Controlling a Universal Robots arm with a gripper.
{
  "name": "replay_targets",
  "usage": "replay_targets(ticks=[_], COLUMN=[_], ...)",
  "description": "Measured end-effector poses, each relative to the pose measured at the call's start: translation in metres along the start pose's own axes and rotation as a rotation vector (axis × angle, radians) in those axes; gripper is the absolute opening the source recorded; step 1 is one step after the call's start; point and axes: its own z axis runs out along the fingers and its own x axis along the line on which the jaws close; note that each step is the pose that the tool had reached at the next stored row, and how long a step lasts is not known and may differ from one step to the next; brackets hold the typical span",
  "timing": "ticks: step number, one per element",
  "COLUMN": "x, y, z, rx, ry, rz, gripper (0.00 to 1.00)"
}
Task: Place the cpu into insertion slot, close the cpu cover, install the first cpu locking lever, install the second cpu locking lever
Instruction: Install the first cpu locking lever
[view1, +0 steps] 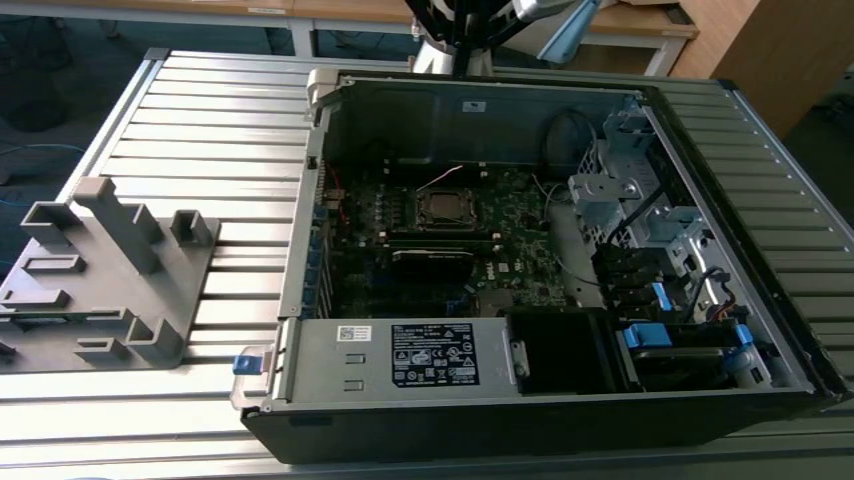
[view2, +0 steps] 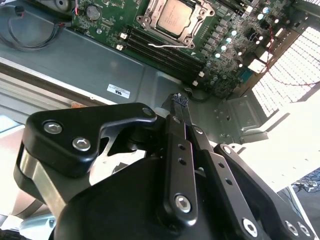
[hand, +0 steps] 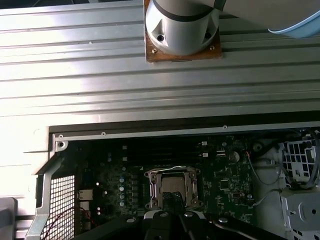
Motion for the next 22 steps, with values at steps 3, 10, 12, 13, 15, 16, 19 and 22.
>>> replay_targets(ticks=[3, 10, 12, 13, 15, 16, 19, 22], x=[0.0000, -0.0002, -0.0002, -0.0002, -0.0002, -0.0002, -0.0002, -0.0003], y=[-0.0002, -0.0009, -0.0010, -0.0010, -0.0011, -0.0011, -0.0012, -0.0017], z=[0.0010, 0.0049, 0.0054, 0.0054, 0.0059, 0.0059, 0.0069, 0.0092], rx=[0.0002, 0.0001, 0.0002, 0.0003, 0.0002, 0.0002, -0.0001, 0.0001], ry=[0.0001, 0.0001, 0.0001, 0.0002, 0.0001, 0.0001, 0.0000, 0.0001], rz=[0.000, 0.000, 0.000, 0.000, 0.000, 0.000, 0.000, 0.000], gripper=[0.11, 0.11, 0.11, 0.11, 0.11, 0.11, 0.11, 0.11])
